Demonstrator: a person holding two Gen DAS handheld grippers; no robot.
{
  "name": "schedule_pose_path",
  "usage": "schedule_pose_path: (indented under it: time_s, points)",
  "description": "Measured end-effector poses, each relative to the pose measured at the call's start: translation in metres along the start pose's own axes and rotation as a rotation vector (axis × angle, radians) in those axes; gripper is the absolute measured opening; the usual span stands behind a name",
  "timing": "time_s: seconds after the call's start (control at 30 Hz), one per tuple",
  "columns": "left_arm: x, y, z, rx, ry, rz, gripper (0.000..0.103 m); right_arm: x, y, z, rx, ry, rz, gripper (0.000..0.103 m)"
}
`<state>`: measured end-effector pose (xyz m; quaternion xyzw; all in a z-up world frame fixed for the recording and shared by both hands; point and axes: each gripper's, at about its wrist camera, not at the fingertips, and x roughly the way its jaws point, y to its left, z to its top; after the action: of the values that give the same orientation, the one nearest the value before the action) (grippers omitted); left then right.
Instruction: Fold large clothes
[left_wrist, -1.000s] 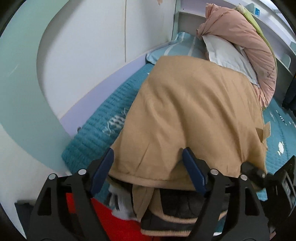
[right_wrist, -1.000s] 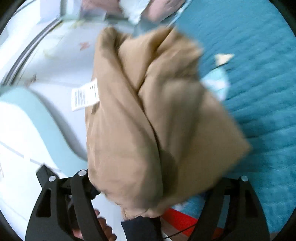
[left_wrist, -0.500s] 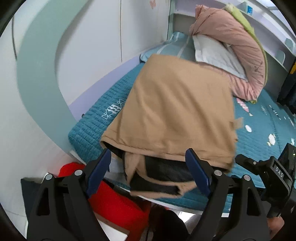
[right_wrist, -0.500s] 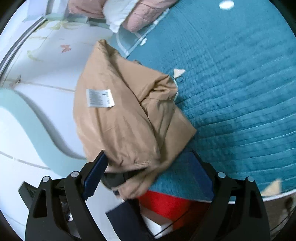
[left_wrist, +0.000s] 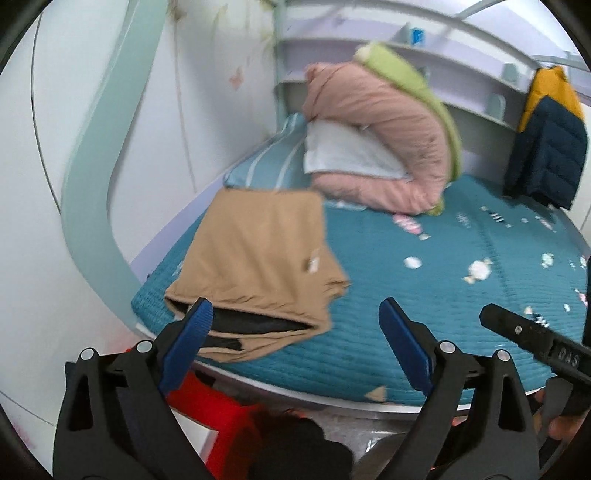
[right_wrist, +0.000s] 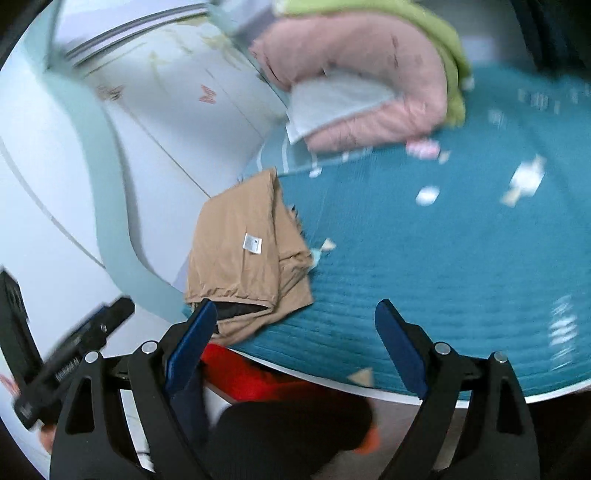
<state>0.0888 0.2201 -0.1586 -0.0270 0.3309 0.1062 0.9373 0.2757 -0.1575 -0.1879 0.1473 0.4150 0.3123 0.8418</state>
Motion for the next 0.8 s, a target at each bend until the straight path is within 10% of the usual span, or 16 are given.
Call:
schedule_pose_path:
  time_s: [0.8]
  points:
    - [-0.21,-0.129,0.025,0.069,-0.425,-0.131,0.098,-0.261,0.066,-0.023,-0.333,-0.511,-0.239,0.094]
